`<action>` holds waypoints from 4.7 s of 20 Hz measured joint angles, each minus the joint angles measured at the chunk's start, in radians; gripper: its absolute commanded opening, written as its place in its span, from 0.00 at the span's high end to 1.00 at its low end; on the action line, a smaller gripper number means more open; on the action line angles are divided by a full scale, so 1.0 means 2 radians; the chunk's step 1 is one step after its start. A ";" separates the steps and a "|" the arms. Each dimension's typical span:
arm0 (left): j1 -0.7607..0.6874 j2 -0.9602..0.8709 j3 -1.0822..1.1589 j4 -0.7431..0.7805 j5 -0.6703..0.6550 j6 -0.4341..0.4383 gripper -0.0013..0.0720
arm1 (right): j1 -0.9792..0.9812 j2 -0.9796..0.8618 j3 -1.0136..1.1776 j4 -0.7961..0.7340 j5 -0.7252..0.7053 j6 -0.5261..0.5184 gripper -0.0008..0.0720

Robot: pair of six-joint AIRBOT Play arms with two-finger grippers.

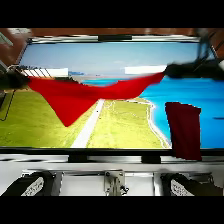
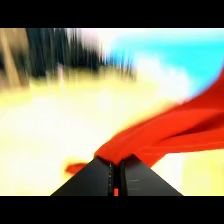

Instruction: Fold the shirts.

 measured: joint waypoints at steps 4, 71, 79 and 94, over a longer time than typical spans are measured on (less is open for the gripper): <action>-0.010 0.076 0.144 0.000 0.074 -0.022 0.94 | 0.000 0.101 0.123 -0.030 -0.046 0.002 0.91; 0.135 -0.204 -0.375 -0.125 -0.054 0.069 0.74 | -0.109 -0.188 0.031 -0.051 0.263 0.094 0.30; 0.127 -0.209 -0.362 -0.113 -0.062 0.074 0.94 | -0.109 -0.193 -0.079 -0.079 0.227 0.104 0.30; 0.128 -0.168 -0.335 -0.120 -0.100 0.103 0.94 | -0.046 -0.223 -0.207 -0.054 0.096 0.082 0.49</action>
